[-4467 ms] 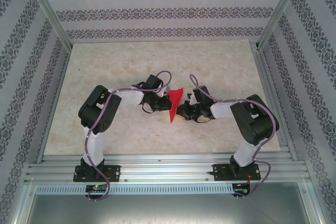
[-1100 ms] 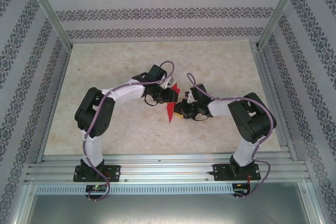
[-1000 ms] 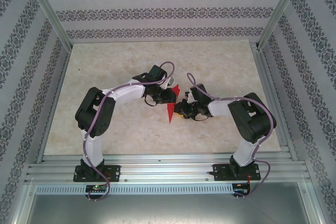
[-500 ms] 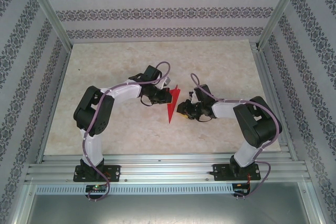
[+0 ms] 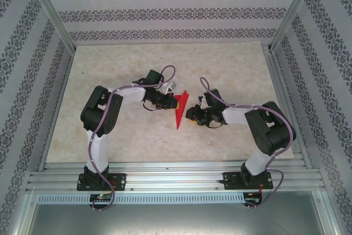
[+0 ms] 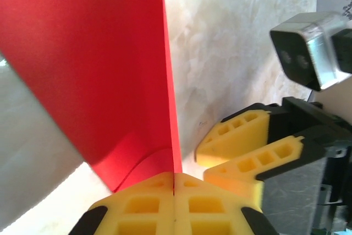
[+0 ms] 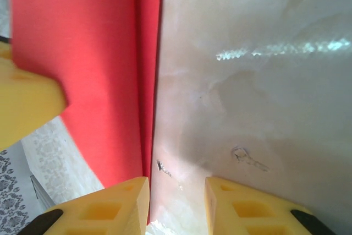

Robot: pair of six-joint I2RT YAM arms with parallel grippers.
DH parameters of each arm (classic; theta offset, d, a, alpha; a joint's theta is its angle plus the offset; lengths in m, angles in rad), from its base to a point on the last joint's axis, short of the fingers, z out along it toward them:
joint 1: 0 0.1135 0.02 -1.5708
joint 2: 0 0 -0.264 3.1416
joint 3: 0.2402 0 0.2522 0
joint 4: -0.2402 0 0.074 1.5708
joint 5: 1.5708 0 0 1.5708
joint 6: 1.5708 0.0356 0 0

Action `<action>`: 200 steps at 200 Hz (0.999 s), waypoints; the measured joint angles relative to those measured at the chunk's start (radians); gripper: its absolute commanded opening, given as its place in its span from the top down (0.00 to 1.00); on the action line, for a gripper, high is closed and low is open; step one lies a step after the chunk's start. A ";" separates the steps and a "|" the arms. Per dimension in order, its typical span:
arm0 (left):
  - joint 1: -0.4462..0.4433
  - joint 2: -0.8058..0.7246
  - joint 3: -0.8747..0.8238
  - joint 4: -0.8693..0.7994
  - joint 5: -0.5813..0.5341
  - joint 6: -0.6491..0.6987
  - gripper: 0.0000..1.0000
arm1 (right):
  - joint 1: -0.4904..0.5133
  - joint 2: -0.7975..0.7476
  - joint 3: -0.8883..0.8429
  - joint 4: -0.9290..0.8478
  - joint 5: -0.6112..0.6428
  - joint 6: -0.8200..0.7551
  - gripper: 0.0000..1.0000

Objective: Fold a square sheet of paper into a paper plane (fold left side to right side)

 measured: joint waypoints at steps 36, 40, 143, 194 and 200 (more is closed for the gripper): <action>0.010 0.031 0.001 0.000 0.023 0.032 0.95 | 0.016 -0.015 0.000 0.010 0.000 0.003 0.70; 0.010 0.032 0.001 0.000 0.027 0.035 0.95 | 0.018 -0.016 0.000 0.014 0.000 0.005 0.70; 0.030 0.096 0.074 -0.005 0.053 0.069 0.95 | 0.039 -0.022 -0.002 0.043 0.012 0.020 0.70; 0.030 0.113 0.131 -0.013 0.056 0.081 0.95 | 0.039 -0.022 -0.002 0.050 0.018 0.029 0.76; 0.030 0.118 0.135 -0.015 0.056 0.083 0.95 | 0.039 -0.022 -0.002 0.056 0.018 0.037 0.77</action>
